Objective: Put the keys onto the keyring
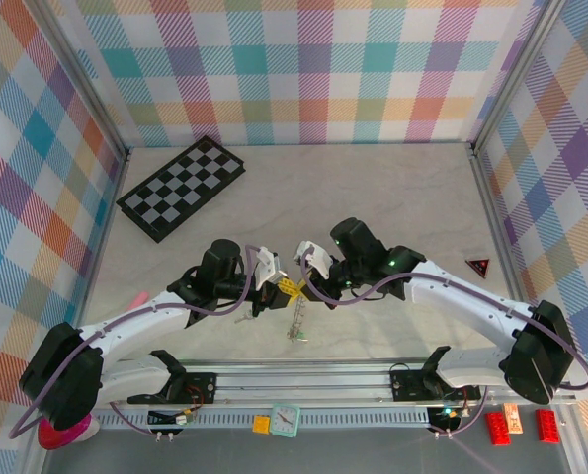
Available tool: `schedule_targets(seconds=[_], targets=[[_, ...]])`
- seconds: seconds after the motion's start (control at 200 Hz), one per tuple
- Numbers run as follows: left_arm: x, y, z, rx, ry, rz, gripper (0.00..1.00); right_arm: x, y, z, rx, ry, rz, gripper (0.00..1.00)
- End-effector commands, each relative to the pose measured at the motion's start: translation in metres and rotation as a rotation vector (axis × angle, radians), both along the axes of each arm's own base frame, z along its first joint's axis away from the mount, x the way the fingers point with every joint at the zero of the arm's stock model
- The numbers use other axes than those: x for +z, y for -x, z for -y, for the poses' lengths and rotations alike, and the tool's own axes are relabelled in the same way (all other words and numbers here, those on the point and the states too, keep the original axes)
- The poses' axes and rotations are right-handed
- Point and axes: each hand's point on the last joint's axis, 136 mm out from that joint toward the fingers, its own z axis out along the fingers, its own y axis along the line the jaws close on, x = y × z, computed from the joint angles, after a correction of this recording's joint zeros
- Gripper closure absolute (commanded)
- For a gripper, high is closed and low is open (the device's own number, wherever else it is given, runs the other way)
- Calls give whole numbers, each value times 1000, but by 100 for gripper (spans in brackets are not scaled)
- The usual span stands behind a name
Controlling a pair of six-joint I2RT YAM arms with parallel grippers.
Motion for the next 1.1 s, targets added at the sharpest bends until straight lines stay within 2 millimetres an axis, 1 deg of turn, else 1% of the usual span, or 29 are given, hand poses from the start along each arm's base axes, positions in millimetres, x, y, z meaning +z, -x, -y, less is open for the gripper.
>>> schedule_targets(seconds=[0.0,0.17,0.24,0.285,0.325,0.33,0.37,0.39,0.41,0.435,0.485,0.57,0.66,0.72,0.805,0.875,0.975,1.03,1.065,1.07,1.095], targets=[[27,3,5,-51,77,55,88,11,1,-10,42,-29,29,100],[30,4,5,-60,89,58,91,12,1,-11,46,-30,28,100],[31,5,5,-63,93,58,94,12,1,-11,43,-26,27,100],[31,5,6,-64,94,59,100,12,-1,-10,30,-21,35,100],[32,5,5,-61,95,62,100,12,-6,-8,2,-10,52,100],[32,4,5,-60,95,61,100,12,-7,-8,-2,-8,54,99],[32,4,5,-52,95,57,100,13,-14,-5,-39,7,76,76],[32,3,5,-45,94,52,100,14,-17,-2,-59,14,90,67],[33,2,5,-40,97,46,100,15,-20,0,-77,21,103,59],[33,1,5,-28,96,33,100,17,-23,3,-100,28,120,51],[34,-1,5,-8,93,0,100,23,-30,11,-152,38,161,39],[35,-8,3,54,73,-62,100,34,-36,23,-210,43,217,32],[37,-16,0,133,61,-126,100,41,-37,33,-252,50,238,31],[36,-24,-3,212,44,-174,100,40,-36,38,-279,55,231,32],[34,-36,-10,345,16,-270,100,41,-30,43,-308,37,193,37],[33,-44,-17,461,-2,-355,100,44,-20,44,-295,-2,173,42],[29,-53,-26,627,-30,-519,100,45,1,34,-207,-104,146,52],[27,-54,-29,691,-64,-596,100,44,13,22,-140,-180,137,59],[32,-56,-31,729,-73,-628,100,41,20,14,-104,-218,139,62],[29,-55,-32,737,-88,-640,100,41,20,14,-101,-221,140,62],[29,-55,-34,762,-102,-671,100,39,23,10,-83,-238,146,64]])
